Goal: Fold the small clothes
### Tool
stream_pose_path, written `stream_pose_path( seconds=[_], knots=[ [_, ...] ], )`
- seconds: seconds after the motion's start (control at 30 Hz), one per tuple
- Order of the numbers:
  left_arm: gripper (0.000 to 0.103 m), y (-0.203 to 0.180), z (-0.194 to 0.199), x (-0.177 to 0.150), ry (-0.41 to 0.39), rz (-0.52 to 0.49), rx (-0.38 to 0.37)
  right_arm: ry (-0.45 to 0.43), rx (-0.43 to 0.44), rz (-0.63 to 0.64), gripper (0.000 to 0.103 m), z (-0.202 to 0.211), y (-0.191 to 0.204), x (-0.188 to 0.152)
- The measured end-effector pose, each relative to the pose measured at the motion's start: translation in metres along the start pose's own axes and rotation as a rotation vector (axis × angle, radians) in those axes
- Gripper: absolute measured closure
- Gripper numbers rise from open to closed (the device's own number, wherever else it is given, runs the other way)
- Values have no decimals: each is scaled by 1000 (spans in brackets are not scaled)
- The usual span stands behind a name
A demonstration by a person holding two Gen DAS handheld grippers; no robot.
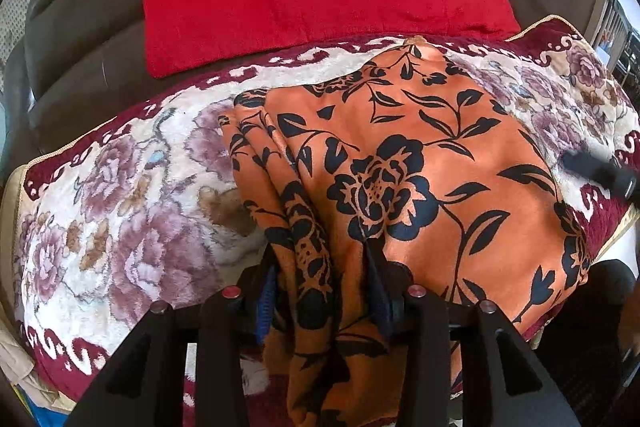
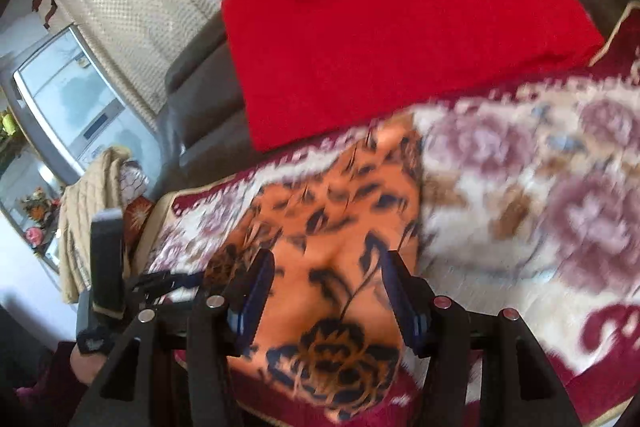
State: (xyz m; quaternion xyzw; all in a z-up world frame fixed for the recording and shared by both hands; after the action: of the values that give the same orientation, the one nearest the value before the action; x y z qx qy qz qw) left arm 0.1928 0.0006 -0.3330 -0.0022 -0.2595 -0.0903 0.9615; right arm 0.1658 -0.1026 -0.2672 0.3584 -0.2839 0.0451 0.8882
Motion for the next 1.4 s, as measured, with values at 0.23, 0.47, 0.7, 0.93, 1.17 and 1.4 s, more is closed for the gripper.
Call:
stream_pose_path(
  seconds=[0.23, 0.47, 0.7, 0.93, 1.17, 1.4],
  knots=[
    [54, 2, -5, -1, 2, -16, 5, 43, -69, 51, 43, -15, -8, -24],
    [46, 20, 14, 17, -28, -24, 39, -1, -63, 88, 44, -9, 1, 22],
    [31, 50, 7, 70, -89, 19, 96, -13, -60, 29, 44, -49, -1, 81],
    [31, 47, -65, 64, 83, -5, 126, 174, -88, -147, 47, -118, -35, 73],
    [31, 44, -22, 53, 8, -7, 104, 94, -72, -38, 45, -57, -10, 65],
    [29, 30, 25, 11, -31, -14, 83, 74, -78, 51, 45, 6, 13, 6]
  ],
)
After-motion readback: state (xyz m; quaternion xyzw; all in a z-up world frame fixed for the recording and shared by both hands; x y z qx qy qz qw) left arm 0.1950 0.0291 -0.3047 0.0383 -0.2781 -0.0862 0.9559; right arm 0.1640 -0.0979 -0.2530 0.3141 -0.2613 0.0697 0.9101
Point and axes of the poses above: each gripper's, at about its wrist camera, not at the fingertips, and z roughly against the way its jaws point, y to its left, x to its top, the point moved 10 cm from there along -z, roughly the way its jaws point
